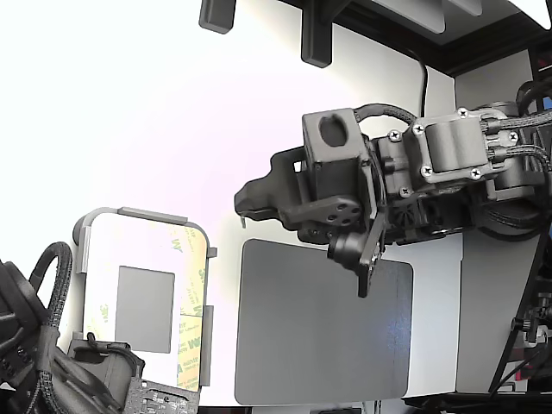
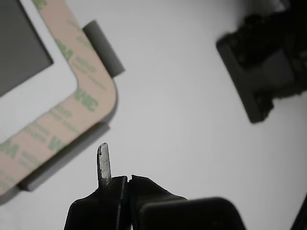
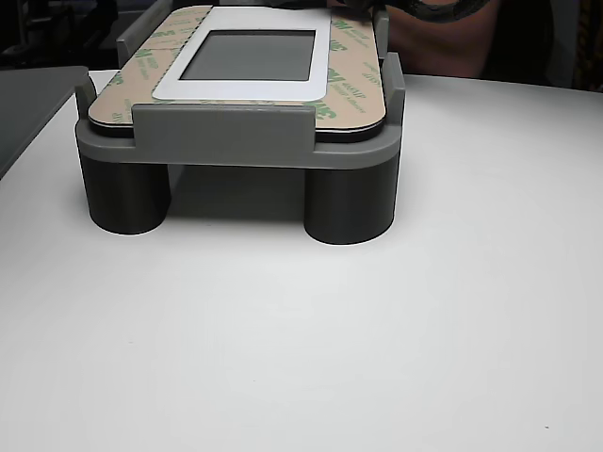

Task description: Peel off protective film from adhesive tape.

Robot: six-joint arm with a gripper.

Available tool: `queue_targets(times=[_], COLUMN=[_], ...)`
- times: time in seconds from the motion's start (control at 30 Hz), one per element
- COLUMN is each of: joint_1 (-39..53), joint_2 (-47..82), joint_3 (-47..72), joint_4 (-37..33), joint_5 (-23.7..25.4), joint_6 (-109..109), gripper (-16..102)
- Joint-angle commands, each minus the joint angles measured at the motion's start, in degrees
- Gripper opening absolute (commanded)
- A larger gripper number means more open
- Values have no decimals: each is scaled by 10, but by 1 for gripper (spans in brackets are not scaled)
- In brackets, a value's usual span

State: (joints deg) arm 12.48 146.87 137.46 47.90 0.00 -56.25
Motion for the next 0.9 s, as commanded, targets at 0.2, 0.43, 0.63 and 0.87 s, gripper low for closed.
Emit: queue_targets(times=[0.2, 0.43, 0.63, 0.87], joint_1=[62, 102, 141, 174], joint_2=[-96, -193, -272, -337], joint_3=[-68, -88, -108, -133], joint_4=[-15, -72, -114, -151], joint_5=[-17, -32, -5, 13], joint_6=[-224, -332, -372, -403], gripper=[-10, -10, -10, -10])
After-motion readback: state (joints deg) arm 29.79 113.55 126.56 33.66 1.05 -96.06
